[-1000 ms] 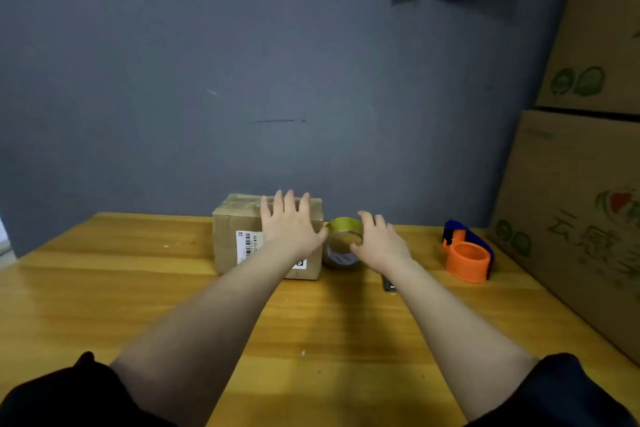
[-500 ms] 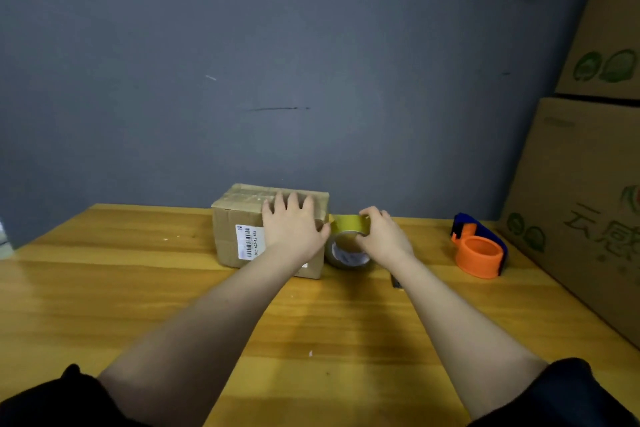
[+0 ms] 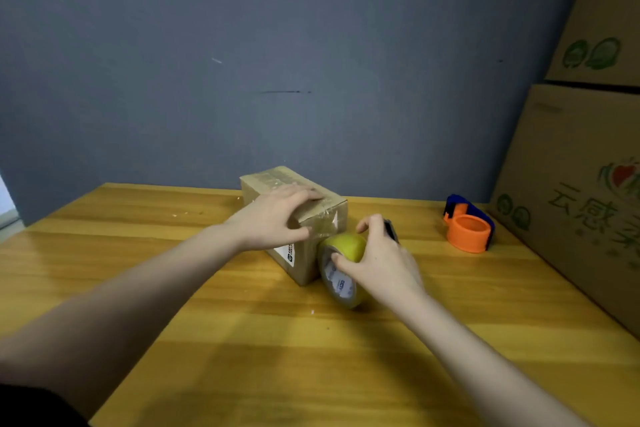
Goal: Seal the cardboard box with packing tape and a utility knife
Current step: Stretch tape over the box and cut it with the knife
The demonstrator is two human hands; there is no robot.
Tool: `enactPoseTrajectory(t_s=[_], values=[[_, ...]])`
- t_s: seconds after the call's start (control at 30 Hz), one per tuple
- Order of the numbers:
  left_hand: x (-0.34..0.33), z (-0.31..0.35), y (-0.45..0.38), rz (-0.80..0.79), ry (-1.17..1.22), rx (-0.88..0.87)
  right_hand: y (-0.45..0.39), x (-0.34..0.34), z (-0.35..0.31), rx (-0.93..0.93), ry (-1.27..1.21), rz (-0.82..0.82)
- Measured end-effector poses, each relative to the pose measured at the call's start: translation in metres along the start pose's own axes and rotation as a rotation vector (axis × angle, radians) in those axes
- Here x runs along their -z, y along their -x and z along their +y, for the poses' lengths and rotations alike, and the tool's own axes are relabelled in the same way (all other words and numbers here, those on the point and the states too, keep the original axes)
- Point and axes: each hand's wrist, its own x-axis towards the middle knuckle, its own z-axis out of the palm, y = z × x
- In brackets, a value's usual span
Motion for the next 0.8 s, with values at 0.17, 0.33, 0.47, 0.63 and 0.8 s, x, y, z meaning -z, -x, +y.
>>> enactPoseTrajectory(t_s=[0.17, 0.33, 0.47, 0.63, 0.8], values=[[0.002, -0.001, 0.005, -0.01, 0.139, -0.036, 0.021, -0.007, -0.017, -0.005, -0.133, -0.046], [-0.011, -0.003, 0.003, 0.021, 0.424, 0.143, 0.032, -0.018, -0.022, 0.0, -0.304, -0.082], [-0.018, 0.001, -0.008, 0.19, 0.716, 0.191, 0.038, -0.025, -0.023, -0.005, -0.42, -0.085], [-0.018, 0.005, -0.015, 0.225, 0.832, 0.207, 0.045, -0.035, -0.023, 0.013, -0.519, -0.092], [-0.024, 0.0, -0.016, 0.284, 0.882, 0.225, 0.048, -0.047, -0.025, 0.052, -0.566, -0.054]])
